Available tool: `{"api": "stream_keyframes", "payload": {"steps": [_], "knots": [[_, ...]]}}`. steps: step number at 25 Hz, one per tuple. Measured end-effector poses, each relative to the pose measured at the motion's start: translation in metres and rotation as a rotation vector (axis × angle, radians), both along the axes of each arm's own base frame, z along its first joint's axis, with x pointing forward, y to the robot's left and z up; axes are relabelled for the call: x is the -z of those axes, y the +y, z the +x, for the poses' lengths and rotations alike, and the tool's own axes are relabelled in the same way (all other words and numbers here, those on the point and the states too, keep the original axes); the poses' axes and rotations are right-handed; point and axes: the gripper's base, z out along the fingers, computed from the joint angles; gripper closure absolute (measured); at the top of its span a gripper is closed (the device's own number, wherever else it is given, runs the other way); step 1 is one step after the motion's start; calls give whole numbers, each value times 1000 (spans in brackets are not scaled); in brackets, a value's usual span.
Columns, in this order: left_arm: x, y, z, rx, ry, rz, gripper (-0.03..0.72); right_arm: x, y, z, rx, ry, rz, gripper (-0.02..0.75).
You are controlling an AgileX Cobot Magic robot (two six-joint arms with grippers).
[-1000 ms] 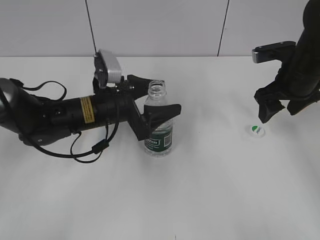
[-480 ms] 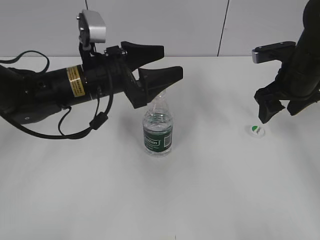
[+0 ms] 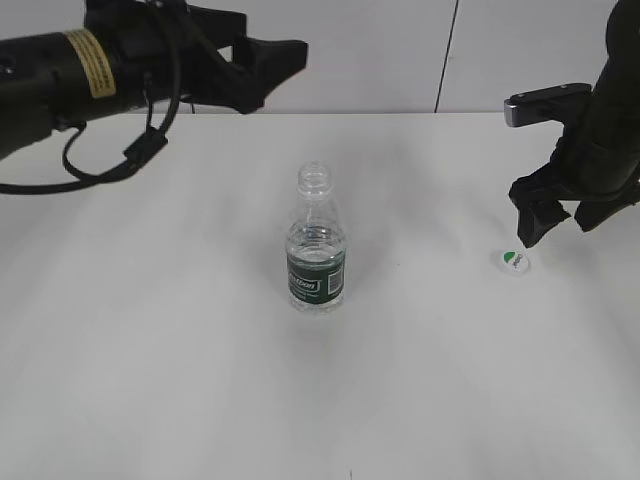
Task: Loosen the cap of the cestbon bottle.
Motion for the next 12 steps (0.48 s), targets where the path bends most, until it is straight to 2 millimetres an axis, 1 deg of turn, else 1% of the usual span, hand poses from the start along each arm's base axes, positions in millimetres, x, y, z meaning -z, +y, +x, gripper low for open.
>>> {"api": "stream_keyframes", "payload": {"steps": [3,5,9,12], "knots": [[-13,16,0,-160,64,28,143,0,0,0,0,4,-1,147],[-18,30,0,-264,118,48,143,0,0,-1,1,16,-1,147],[-24,65,3,-497,264,56,148,0,0,-3,4,35,0,147],[-30,91,5,-640,347,77,158,0,1,-4,9,46,8,147]]}}
